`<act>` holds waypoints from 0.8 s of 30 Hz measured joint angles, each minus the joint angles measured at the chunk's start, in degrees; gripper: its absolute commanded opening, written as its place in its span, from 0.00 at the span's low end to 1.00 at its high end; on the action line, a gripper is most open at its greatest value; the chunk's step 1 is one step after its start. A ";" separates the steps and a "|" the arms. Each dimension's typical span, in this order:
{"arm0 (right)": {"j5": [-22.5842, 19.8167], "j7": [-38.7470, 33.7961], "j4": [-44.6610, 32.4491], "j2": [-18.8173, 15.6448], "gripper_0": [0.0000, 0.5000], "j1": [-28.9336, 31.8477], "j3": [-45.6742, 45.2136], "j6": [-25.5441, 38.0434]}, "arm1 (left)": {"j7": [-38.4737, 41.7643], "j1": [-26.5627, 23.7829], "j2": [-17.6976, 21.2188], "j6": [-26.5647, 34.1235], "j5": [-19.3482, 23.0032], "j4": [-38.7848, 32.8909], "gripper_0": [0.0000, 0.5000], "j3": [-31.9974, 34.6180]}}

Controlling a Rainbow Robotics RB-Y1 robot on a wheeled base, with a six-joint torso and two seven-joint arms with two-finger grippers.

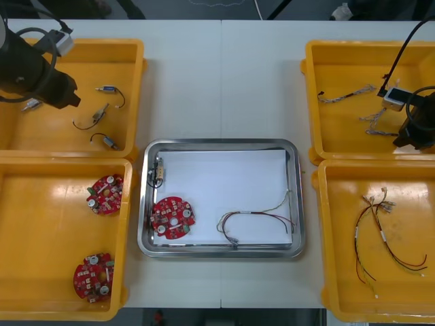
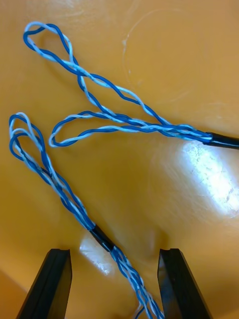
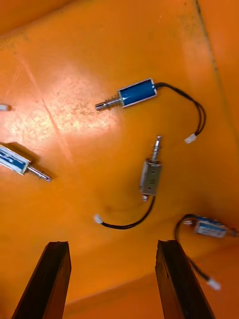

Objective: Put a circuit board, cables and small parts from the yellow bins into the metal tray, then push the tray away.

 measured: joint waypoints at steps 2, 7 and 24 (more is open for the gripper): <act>-0.09 0.00 0.01 0.00 1.00 0.00 0.34 -0.05 | -3.90 -0.62 0.28 -1.92 0.01 2.89 1.00 0.00; -0.78 0.00 0.07 0.00 1.00 0.09 0.92 -1.22 | -5.65 -1.92 0.57 -7.19 0.10 10.16 1.00 0.00; -1.81 0.00 0.09 -0.09 1.00 0.33 2.16 -3.09 | -30.87 -7.10 0.70 -19.60 2.53 27.91 1.00 0.00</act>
